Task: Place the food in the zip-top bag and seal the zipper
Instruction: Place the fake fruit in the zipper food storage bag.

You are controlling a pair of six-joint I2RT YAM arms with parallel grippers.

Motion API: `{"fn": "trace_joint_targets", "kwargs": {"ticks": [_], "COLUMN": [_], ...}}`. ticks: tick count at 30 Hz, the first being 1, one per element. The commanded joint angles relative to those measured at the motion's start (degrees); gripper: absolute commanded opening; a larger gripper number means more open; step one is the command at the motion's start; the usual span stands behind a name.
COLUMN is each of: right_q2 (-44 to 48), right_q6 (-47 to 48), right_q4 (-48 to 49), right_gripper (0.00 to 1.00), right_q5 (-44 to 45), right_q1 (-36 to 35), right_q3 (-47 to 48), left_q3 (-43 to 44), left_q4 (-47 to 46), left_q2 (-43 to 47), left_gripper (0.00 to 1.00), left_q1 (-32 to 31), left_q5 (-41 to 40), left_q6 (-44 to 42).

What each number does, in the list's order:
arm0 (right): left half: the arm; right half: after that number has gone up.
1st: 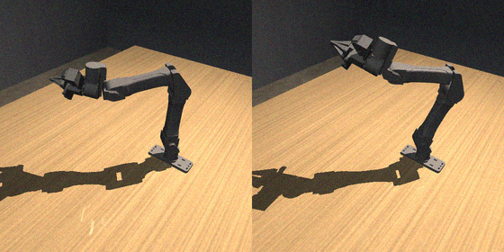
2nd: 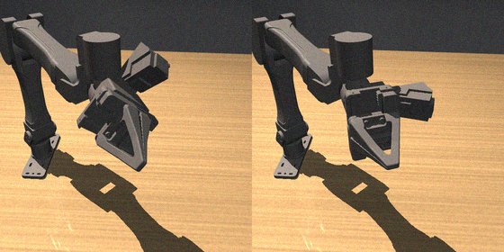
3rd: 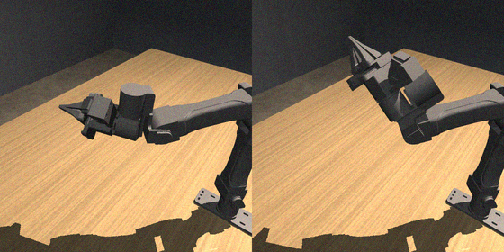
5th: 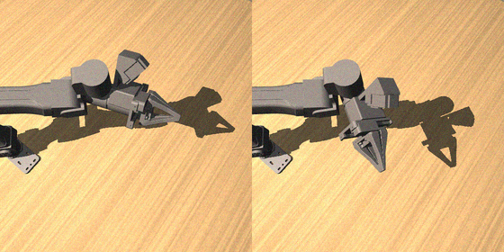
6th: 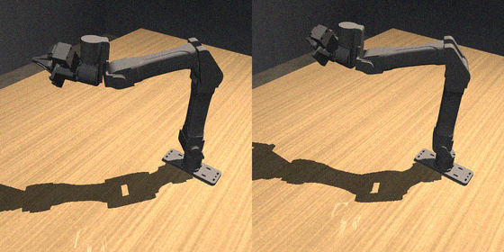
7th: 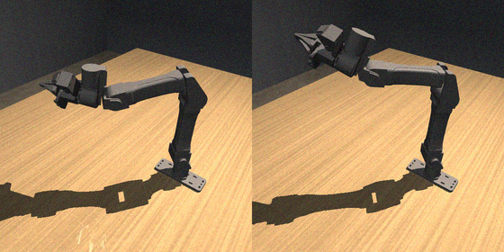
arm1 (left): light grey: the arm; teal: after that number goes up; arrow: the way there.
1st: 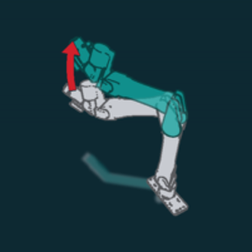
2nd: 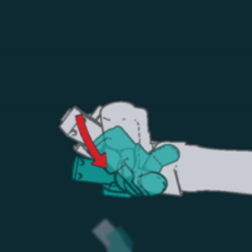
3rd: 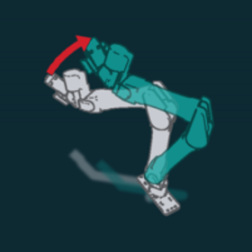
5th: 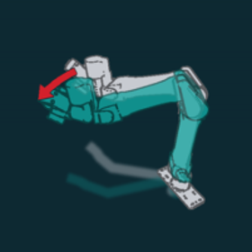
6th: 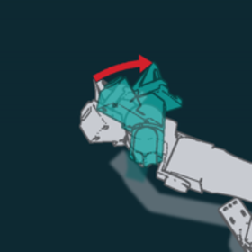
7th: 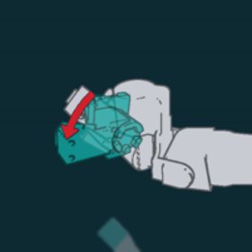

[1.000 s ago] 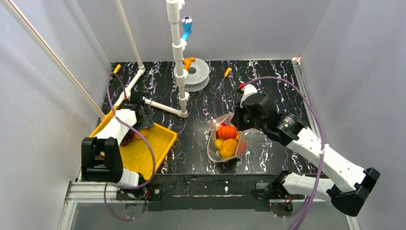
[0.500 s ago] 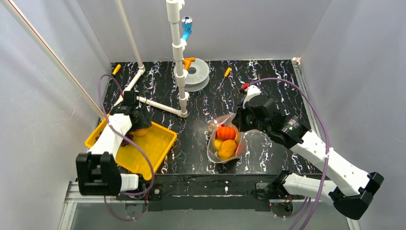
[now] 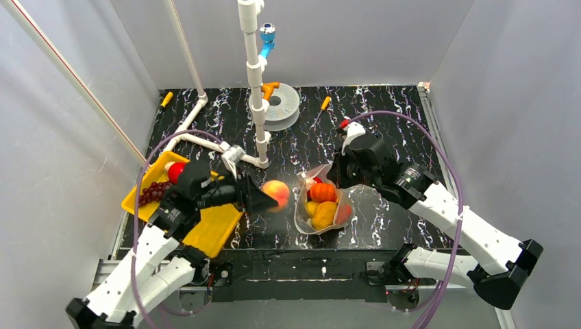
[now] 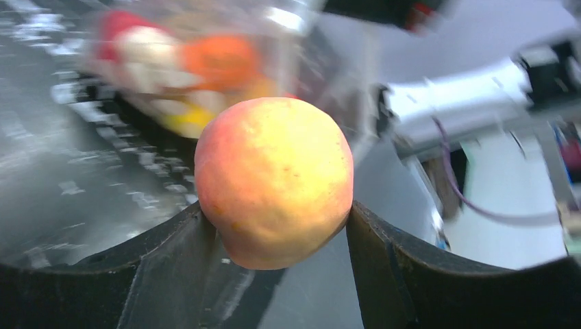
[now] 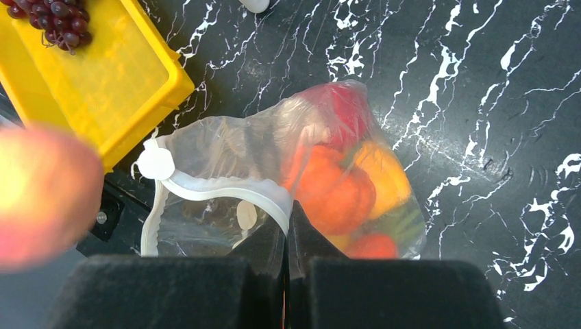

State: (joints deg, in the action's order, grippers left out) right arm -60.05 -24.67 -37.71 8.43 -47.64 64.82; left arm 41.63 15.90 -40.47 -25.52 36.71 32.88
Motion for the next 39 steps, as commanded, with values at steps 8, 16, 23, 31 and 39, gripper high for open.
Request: {"fn": "trace_joint_targets", "kwargs": {"ticks": [8,16,23,31,39], "right_q2": [-2.0,-1.0,-0.7,-0.5,-0.3], "right_q6": [-1.6,-1.7,-1.6,-1.5,-1.5], "right_q4": [4.3,3.4,3.1,3.2,3.5], "right_gripper": [0.01,0.01,0.01,0.01,0.01], "right_q5": [-3.1,-2.3,-2.3,-2.3,-2.6], "right_q1": [0.2,0.2,0.2,0.2,0.2], "right_q3": [3.8,4.0,3.8,3.6,3.2], "left_q3": [7.9,10.3,11.7,14.8,15.0], "left_q4": [-10.2,-9.0,-7.7,-1.7,9.9], "left_q2": [-9.7,-18.4,-20.4,-17.4,-9.8], "left_gripper": [0.37,0.43,0.75,0.98,0.85], "left_q1": [-31.2,-36.4,-36.4,-36.4,-36.5], "left_q5": [-18.3,-30.0,-33.4,-37.9,-46.1], "left_q6": [-3.6,-9.4,-9.7,-12.8,-11.1]}}
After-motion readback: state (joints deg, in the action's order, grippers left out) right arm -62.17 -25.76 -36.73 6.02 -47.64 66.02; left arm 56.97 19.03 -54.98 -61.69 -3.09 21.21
